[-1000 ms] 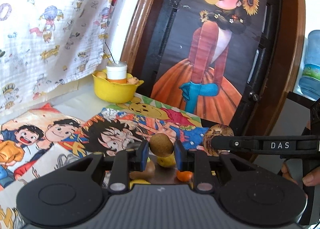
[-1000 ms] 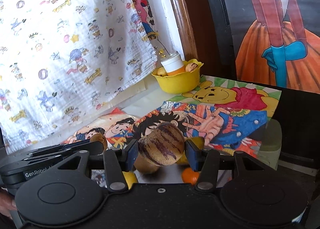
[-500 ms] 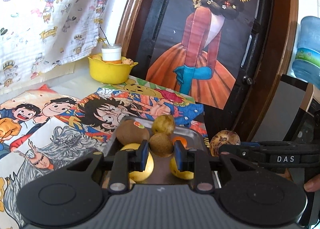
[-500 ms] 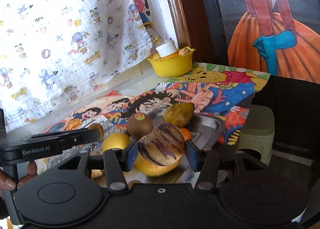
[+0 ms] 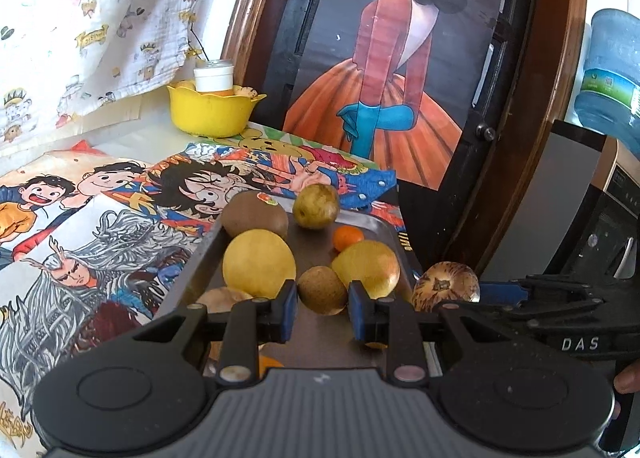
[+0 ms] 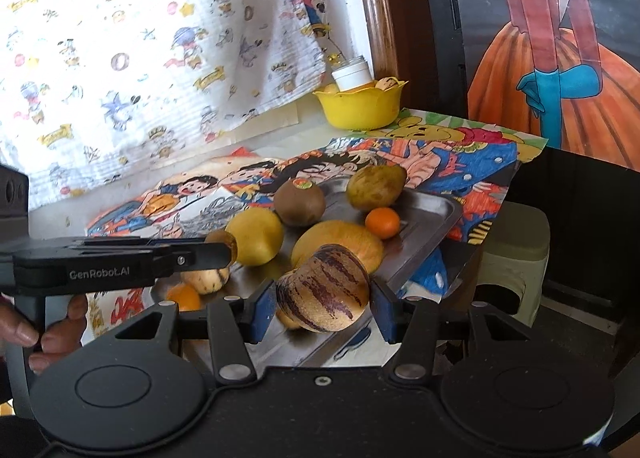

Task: Organize fruits
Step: 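Lower the nut onto the tray and open the left gripper while the right releases the melon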

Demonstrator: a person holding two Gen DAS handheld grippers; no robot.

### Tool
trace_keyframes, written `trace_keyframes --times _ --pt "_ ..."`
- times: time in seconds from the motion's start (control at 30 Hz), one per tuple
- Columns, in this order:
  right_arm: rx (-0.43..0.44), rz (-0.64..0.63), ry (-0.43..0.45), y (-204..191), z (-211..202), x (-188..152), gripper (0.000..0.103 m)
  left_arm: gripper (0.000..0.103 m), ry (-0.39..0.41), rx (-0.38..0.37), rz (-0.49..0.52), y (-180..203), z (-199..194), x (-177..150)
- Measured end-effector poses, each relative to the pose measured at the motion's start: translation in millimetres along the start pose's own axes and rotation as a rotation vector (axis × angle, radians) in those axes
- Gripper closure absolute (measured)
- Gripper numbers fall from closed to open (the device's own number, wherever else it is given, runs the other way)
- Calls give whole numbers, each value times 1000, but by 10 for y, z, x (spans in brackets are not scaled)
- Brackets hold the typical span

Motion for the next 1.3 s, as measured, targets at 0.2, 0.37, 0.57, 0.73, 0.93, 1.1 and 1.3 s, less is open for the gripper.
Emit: trace_keyframes --times 0.2,0.37,0.57,0.73,0.93,1.1,1.3 --pt "-15 -19 -6 -18 8 -64 50 73 -18 -6 17 34 -13 -77" --pt "-29 -16 -4 29 37 -54 50 73 -35 -15 24 61 -15 -137" --pt "-41 -14 -2 68 77 -47 50 73 -52 -12 35 85 0 -186" --pt "-40 -17 0 76 100 -39 50 73 -67 -9 40 100 19 -218" --pt "-39 -28 2 68 125 -15 50 73 -83 -8 45 112 48 -251" --pt "-38 -34 3 61 150 3 50 73 -86 -1 40 104 58 -252" --pt "-35 -38 5 53 184 17 50 73 -86 5 36 100 68 -245"
Point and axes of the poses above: each gripper's, at about its wrist camera, not at the fingertips, and z roughly the way its jaws point, y to its right, x to its top, the point moved 4 cm from there along z, roughly the way its jaws point, and after that the axes turned 7 degrees about -x, right-handed, at the moved point
